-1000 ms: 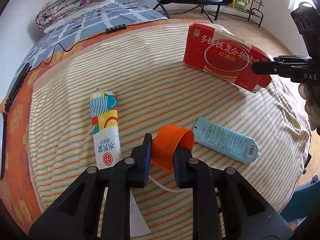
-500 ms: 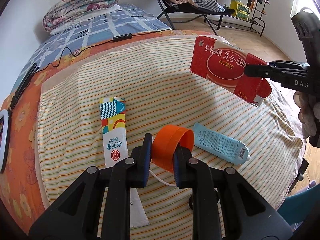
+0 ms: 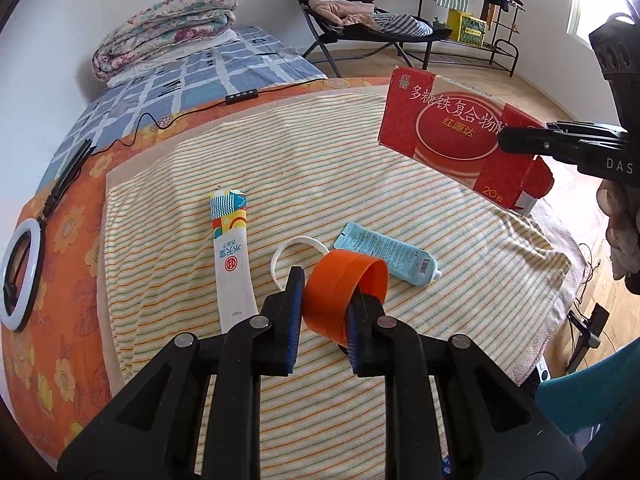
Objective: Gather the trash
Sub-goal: 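Carry the red box and orange cap over the blue basket with both grippers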
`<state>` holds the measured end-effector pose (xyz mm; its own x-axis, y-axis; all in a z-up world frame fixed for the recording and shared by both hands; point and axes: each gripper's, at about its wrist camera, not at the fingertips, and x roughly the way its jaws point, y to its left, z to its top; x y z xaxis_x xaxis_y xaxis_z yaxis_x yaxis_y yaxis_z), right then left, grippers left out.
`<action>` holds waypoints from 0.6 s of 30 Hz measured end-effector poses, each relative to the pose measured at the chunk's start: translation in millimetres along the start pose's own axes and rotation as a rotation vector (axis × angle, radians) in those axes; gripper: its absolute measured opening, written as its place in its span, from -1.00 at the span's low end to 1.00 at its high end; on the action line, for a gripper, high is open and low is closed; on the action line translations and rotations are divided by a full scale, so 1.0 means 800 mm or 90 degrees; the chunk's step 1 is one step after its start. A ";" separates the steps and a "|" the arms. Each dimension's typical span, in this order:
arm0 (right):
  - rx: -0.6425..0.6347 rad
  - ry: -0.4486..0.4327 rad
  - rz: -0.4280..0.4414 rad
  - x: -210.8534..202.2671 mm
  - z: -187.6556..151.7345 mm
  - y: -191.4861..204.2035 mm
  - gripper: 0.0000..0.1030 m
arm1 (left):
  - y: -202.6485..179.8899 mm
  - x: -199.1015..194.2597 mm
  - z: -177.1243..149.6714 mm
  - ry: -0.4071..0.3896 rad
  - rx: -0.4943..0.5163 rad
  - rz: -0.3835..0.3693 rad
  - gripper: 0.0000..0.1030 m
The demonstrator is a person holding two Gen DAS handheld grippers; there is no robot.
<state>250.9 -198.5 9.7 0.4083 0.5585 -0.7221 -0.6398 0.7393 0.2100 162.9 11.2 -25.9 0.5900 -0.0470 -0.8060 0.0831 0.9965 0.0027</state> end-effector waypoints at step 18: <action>-0.013 0.014 0.056 -0.116 -0.121 0.093 -0.65 | -0.050 -0.115 -0.107 -0.016 -0.018 -0.010 -0.66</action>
<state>102.2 -231.8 28.8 0.3351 0.6126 -0.7159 -0.6860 0.6794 0.2603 37.0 -18.3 -2.7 0.6083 -0.0647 -0.7911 0.0698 0.9972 -0.0279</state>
